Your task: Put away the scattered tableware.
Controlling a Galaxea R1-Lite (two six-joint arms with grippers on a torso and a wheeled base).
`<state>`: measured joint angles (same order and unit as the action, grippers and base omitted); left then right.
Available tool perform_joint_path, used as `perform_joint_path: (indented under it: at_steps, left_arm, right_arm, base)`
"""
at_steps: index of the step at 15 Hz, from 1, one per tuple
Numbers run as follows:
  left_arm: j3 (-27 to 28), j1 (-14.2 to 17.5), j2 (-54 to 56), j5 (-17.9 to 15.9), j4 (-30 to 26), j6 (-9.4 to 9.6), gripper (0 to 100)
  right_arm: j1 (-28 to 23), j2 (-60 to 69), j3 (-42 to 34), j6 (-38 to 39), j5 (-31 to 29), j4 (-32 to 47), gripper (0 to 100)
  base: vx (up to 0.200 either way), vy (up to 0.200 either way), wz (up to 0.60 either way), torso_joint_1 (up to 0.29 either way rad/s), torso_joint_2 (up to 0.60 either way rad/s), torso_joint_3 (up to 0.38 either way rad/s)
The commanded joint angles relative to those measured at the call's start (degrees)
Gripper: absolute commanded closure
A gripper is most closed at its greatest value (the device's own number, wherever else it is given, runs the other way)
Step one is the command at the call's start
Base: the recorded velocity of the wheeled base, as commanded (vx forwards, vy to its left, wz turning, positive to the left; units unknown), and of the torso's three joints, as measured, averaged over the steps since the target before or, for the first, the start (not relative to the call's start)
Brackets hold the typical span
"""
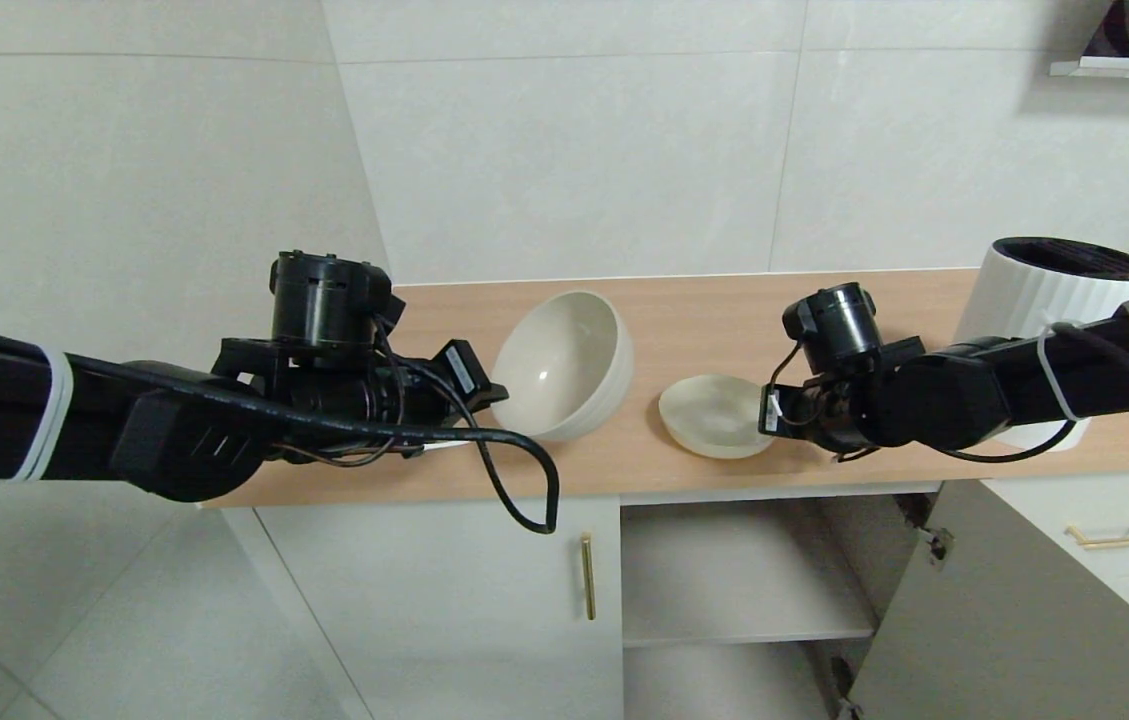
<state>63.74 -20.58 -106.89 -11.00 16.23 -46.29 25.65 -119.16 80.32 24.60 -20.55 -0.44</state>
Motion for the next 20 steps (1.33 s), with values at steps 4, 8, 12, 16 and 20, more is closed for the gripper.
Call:
perform_joint_path:
  at_steps: [4,8,12,16,20]
  left_arm:
    - [-0.64,0.01,-0.08,0.01,0.12,0.06,100]
    - [-4.24,0.01,2.03,-0.08,0.47,0.5,100]
    - [-10.13,0.01,6.96,-0.08,2.41,1.9,100]
    - [-13.38,0.01,11.88,0.01,2.32,5.86,100]
    - [-18.66,0.27,18.12,0.1,2.14,11.31,100]
  right_arm:
    - [-0.16,1.3,-0.17,0.01,0.07,0.09,100]
    - [-0.51,5.96,-3.24,-0.25,1.74,0.35,100]
    - [-0.34,18.44,-8.69,-0.61,11.68,4.04,100]
    - [0.1,30.57,-11.24,-0.52,18.71,16.0,100]
    - [0.89,32.5,-17.39,-1.75,20.2,16.96,100]
  base:
    - [0.0,0.0,0.0,0.0,0.0,0.0]
    - [0.0,0.0,0.0,0.0,0.0,0.0]
    - [0.0,0.0,0.0,0.0,0.0,0.0]
    - [0.0,0.0,0.0,0.0,0.0,0.0]
    - [0.0,0.0,0.0,0.0,0.0,0.0]
